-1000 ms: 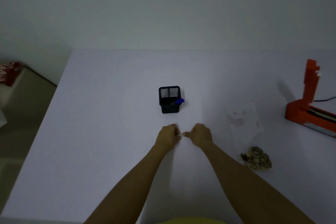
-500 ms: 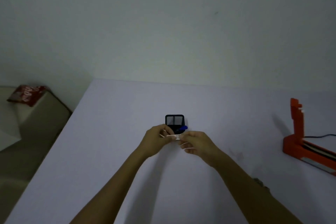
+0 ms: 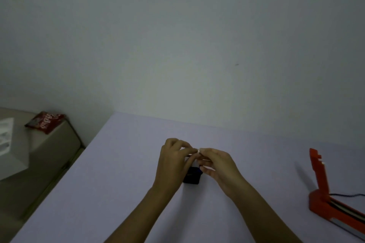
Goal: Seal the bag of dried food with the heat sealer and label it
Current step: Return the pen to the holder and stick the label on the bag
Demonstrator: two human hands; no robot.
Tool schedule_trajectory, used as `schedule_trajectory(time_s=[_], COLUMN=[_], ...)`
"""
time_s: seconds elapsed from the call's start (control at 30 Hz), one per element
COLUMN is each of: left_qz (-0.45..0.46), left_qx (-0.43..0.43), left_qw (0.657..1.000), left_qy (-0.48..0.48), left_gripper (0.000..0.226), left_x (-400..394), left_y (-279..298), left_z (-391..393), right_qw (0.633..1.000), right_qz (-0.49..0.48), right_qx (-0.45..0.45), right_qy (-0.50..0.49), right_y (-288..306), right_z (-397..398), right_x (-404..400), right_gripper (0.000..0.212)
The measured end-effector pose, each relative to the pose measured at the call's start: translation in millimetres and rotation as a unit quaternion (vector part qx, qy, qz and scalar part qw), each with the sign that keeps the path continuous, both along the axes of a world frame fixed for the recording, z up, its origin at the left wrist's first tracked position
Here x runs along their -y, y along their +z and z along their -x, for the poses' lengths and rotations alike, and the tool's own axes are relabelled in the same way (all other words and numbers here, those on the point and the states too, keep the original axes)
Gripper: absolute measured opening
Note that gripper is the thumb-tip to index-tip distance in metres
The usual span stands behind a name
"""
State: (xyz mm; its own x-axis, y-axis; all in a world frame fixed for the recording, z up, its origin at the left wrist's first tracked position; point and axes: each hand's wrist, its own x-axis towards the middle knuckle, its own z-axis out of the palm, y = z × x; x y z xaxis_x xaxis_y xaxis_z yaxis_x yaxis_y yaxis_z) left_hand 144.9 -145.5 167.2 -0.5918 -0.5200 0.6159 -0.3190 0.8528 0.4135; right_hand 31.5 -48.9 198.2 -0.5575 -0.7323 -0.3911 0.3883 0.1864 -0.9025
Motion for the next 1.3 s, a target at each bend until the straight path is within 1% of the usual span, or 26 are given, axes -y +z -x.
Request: schedule_trajectory(time_s=[0.07,0.17,0.33,0.47,0.6,0.8,1.07,1.3], left_qz=[-0.002,-0.015,-0.070,-0.102,-0.141,-0.168,-0.182,-0.228], left_qx=[0.012,0.015,-0.010,-0.013,-0.013,-0.004,-0.004,-0.026], left_qw=[1.000,1.000,0.997,0.995,0.989,0.985,0.983,0.973], left_qy=[0.007,0.010,-0.007,-0.020,-0.030,-0.029,-0.018,0.011], left_gripper=[0.029,0.022,0.023,0.015,0.015,0.017,0.016,0.011], left_x=[-1,-2,-6,-5,-3,-3,-5,-6], left_y=[7,12,18,22,26,25,28,29], left_z=[-3,-7,-10,-11,-12,-14,-13,-11], right_qw=[1.000,1.000,0.999,0.998,0.997,0.998,0.997,0.996], right_qz=[0.007,0.020,0.026,0.033,0.037,0.028,0.024,0.008], right_qx=[0.004,-0.006,-0.030,-0.041,-0.043,-0.047,-0.067,-0.086], right_qy=[-0.007,0.004,0.023,0.040,0.047,0.037,0.023,0.020], right_y=[3,4,7,11,13,12,9,9], right_z=[-3,-6,-6,-4,-4,-5,-8,-9], right_x=[0,-2,-7,-8,-8,-7,-3,3], right_gripper=[0.018,0.017,0.017,0.018,0.018,0.017,0.013,0.014])
